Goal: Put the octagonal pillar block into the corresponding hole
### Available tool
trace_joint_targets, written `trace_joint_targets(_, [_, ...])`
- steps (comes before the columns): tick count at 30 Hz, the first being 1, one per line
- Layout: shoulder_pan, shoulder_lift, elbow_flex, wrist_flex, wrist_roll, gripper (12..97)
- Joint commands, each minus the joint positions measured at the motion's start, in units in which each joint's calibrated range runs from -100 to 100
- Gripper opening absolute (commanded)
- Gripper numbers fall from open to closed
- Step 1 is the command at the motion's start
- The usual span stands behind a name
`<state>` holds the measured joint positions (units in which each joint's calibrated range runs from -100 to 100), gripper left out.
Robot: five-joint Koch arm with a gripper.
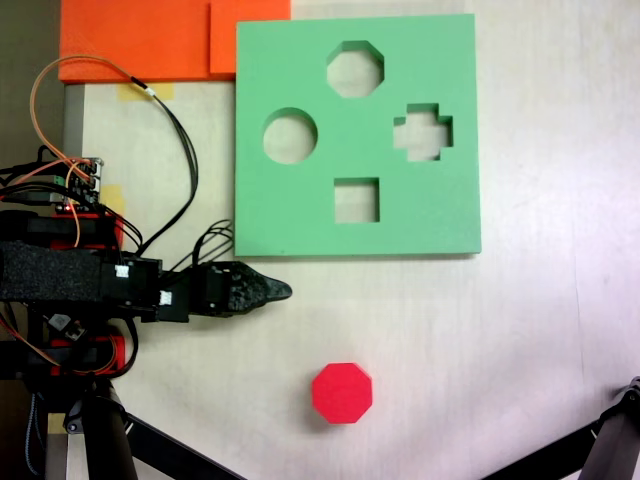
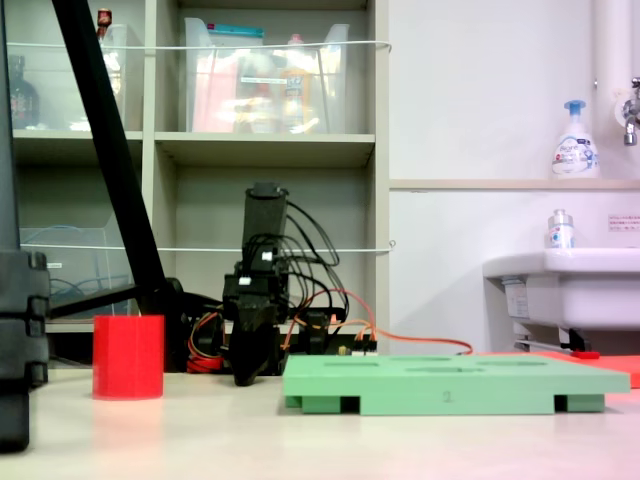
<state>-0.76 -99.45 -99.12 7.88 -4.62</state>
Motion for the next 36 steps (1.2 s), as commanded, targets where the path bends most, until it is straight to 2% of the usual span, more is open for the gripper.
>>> trace_joint_targets(1, [-0.2, -0.55, -0.88, -5.52, 0.24, 48.9])
trace_joint_targets(3, [-0.29, -0.55, -0.88, -5.62, 0.24, 47.0])
trace_joint_targets(8, [-0.29, -0.55, -0.88, -5.43, 0.24, 48.6])
trace_joint_targets(12, [-2.54, -0.55, -0.88, -5.52, 0.68, 47.3])
trace_joint_targets(16, [-3.08, -0.55, -0.88, 1.03, 13.77, 48.9])
trace_joint_targets(21, [-5.57, -0.55, 9.69, -1.19, 31.31, 42.6])
trace_joint_targets(28, [-4.54, -0.55, 51.06, -58.39, 43.96, 40.3])
trace_joint_targets(34, [-2.44, -0.55, 77.38, -87.85, 47.86, 38.5])
trace_joint_targets(36, [-2.59, 7.97, 88.55, -95.07, 47.96, 38.5])
